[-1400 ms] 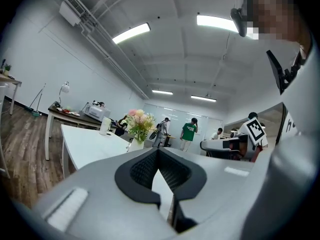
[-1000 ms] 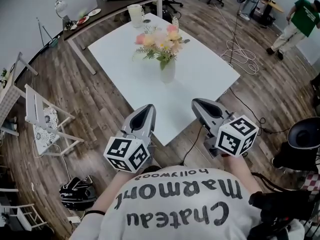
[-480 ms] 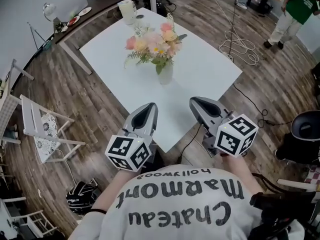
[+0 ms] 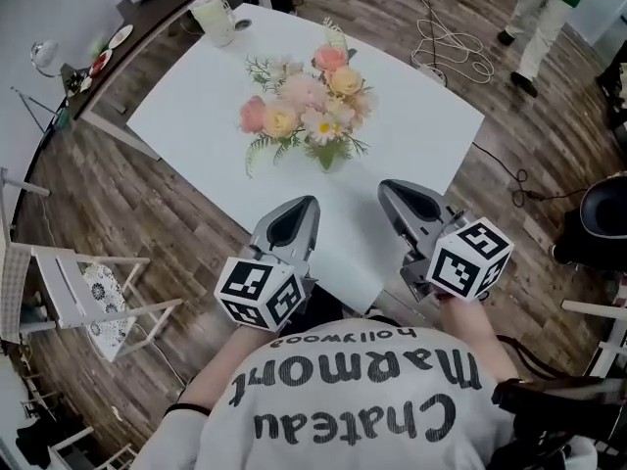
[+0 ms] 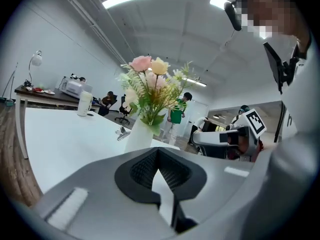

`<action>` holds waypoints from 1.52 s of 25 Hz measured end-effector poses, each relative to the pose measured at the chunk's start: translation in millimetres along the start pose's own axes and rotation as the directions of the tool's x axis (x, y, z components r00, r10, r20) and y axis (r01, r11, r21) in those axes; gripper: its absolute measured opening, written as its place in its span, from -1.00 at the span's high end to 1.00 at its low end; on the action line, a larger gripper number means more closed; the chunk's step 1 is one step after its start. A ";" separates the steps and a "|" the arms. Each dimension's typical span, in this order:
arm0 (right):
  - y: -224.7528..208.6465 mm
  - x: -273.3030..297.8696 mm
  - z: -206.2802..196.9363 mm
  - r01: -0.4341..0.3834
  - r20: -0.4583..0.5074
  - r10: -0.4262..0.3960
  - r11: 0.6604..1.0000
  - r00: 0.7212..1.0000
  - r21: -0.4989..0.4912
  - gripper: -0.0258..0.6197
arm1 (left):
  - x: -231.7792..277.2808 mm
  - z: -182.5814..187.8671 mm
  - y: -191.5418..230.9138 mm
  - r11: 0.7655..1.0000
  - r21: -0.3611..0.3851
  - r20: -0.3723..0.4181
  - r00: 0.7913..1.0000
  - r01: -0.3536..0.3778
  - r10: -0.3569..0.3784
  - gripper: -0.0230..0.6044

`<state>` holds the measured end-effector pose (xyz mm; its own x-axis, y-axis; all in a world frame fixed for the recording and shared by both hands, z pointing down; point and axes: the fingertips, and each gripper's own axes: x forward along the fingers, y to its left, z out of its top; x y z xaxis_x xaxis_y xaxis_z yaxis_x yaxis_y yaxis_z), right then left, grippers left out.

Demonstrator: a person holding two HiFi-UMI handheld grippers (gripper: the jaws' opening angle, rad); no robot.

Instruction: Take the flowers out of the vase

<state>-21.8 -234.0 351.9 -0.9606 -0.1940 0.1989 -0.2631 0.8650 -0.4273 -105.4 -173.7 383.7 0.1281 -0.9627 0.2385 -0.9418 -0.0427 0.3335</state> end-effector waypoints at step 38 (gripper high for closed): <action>-2.7 86.9 45.5 0.386 0.093 -0.376 0.906 0.922 -0.172 0.28 | 110.2 -16.0 54.7 0.809 0.256 -0.278 0.842 0.530 -0.463 -0.14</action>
<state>-108.6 -274.2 330.2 -0.7953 -0.5468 0.2618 -0.5942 0.7886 -0.1583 -137.8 -277.8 442.9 0.6305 -0.7161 0.2993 -0.7733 -0.6128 0.1629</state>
